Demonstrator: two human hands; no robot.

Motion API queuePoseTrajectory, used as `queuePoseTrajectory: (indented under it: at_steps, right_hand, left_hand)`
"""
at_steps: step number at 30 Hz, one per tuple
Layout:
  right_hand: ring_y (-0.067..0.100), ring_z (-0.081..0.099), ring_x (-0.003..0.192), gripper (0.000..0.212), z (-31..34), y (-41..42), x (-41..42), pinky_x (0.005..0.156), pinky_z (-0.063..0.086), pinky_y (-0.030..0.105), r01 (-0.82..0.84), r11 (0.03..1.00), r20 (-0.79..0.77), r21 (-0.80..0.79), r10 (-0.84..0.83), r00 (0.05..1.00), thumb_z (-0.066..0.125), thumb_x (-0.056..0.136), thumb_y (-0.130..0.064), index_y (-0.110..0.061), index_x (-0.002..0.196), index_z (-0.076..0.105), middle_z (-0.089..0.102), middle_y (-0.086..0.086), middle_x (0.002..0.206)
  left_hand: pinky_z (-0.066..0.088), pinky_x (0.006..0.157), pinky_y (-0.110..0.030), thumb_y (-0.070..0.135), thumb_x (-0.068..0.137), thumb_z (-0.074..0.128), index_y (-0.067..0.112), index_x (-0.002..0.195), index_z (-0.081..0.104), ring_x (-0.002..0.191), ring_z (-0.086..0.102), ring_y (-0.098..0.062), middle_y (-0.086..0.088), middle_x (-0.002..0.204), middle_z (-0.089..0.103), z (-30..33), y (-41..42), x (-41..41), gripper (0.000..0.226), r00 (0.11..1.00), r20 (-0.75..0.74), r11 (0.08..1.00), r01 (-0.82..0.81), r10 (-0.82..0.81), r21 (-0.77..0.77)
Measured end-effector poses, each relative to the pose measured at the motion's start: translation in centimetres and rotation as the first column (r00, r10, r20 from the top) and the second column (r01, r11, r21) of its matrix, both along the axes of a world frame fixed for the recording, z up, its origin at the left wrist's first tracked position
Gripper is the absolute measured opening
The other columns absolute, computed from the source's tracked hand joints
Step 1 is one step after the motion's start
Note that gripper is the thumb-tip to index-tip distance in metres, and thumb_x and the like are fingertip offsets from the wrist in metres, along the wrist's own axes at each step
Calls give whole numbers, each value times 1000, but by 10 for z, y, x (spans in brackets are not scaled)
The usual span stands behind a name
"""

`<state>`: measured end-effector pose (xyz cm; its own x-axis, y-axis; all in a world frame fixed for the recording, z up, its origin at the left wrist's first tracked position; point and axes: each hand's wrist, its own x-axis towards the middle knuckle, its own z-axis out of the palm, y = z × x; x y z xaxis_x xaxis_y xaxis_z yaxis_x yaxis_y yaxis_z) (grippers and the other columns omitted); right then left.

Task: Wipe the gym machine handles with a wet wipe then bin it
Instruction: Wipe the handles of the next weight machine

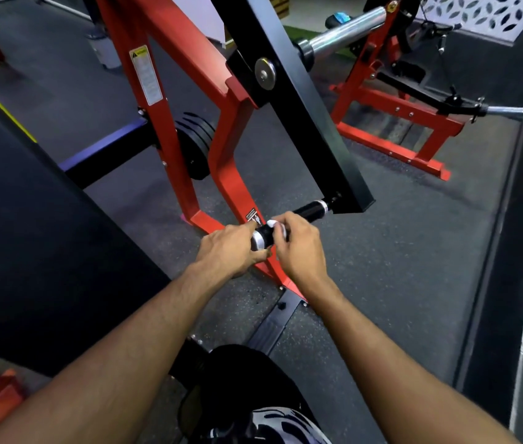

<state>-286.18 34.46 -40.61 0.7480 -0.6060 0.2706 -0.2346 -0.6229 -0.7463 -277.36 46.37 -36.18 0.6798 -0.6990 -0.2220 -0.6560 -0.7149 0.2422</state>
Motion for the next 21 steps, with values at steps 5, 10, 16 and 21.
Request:
queuePoseTrajectory:
  at_steps: [5, 10, 16, 21]
  right_hand:
    - [8, 64, 81, 11, 11, 12, -5, 75, 50, 25, -133, 987, 42, 90, 130, 991, 59, 95, -15, -16, 95, 71, 70, -7, 88]
    - [9, 64, 77, 13, 7, -66, -7, 75, 52, 29, 27, 999, -15, 20, -26, 1000, 60, 97, -18, -17, 98, 73, 69, -7, 86]
    - [25, 65, 81, 16, -13, -81, 1, 73, 51, 37, 139, 990, -119, -35, -143, 983, 55, 99, -23, -13, 95, 68, 68, 5, 86]
    - [15, 58, 74, 14, -3, -39, 1, 67, 42, 28, 74, 996, -50, -45, -76, 996, 56, 98, -18, -14, 95, 69, 63, -1, 86]
  left_hand:
    - [41, 75, -37, 65, 87, 61, 30, 117, 54, 108, 65, -35, -5, 117, 70, -1, 3, 1, 47, 1000, -13, 999, 1, -2, -33]
    - [41, 75, -36, 64, 88, 63, 28, 103, 52, 106, 65, -31, -4, 114, 70, 0, 3, 1, 40, 1000, 2, 1000, 0, 0, -14]
    - [41, 74, -36, 65, 88, 62, 30, 97, 46, 103, 66, -30, -3, 110, 70, 0, 2, 1, 39, 1000, -2, 1000, 3, -3, -10]
    - [41, 75, -37, 64, 87, 63, 29, 101, 50, 106, 66, -32, -4, 113, 70, -2, 2, 3, 40, 1000, -5, 1000, 0, 0, 10]
